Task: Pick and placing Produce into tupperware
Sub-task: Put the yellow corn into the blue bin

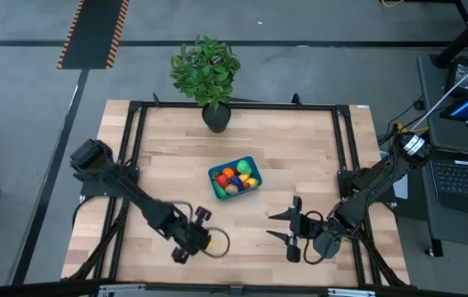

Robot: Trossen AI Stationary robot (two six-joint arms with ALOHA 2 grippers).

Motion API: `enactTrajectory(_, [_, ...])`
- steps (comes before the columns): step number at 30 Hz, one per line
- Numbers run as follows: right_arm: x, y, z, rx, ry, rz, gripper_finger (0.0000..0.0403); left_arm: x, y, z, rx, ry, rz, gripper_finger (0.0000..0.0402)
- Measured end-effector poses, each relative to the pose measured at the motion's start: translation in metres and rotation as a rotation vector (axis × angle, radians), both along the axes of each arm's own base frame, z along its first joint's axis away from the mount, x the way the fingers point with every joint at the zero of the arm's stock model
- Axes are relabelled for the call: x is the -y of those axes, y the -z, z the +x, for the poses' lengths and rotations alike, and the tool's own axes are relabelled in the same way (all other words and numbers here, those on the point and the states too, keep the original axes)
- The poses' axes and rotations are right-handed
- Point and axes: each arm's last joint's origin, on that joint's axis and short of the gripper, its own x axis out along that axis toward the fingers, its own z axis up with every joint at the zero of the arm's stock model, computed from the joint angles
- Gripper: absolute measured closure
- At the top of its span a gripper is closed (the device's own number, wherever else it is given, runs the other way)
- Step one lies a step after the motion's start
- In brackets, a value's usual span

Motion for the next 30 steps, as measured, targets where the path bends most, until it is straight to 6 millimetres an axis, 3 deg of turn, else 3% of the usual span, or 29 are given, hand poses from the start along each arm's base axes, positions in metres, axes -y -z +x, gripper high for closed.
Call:
enactTrajectory(3, [0.0, 0.0, 0.0, 0.0, 0.0, 0.003, 0.0201, -0.015, -0.016, -0.009, 0.097, -0.04, -0.021, 0.039])
enactTrajectory(8, [-0.001, 0.0, 0.0, -0.011, -0.027, 0.017, 0.0201, -0.04, -0.024, -0.034, 0.277, -0.062, -0.146, 0.0398])
enactTrajectory(15, [-0.001, 0.0, 0.0, -0.012, -0.028, 0.016, 0.0201, -0.066, -0.025, -0.074, 0.568, -0.048, -0.318, 0.0397])
enactTrajectory(24, [-0.001, 0.001, 0.0, -0.012, -0.026, 0.015, 0.0201, -0.09, 0.001, -0.114, 0.791, -0.009, -0.467, 0.0398])
enactTrajectory(30, [0.0, 0.001, 0.001, -0.012, -0.023, 0.013, 0.0201, -0.097, 0.015, -0.124, 0.845, -0.074, -0.516, 0.0395])
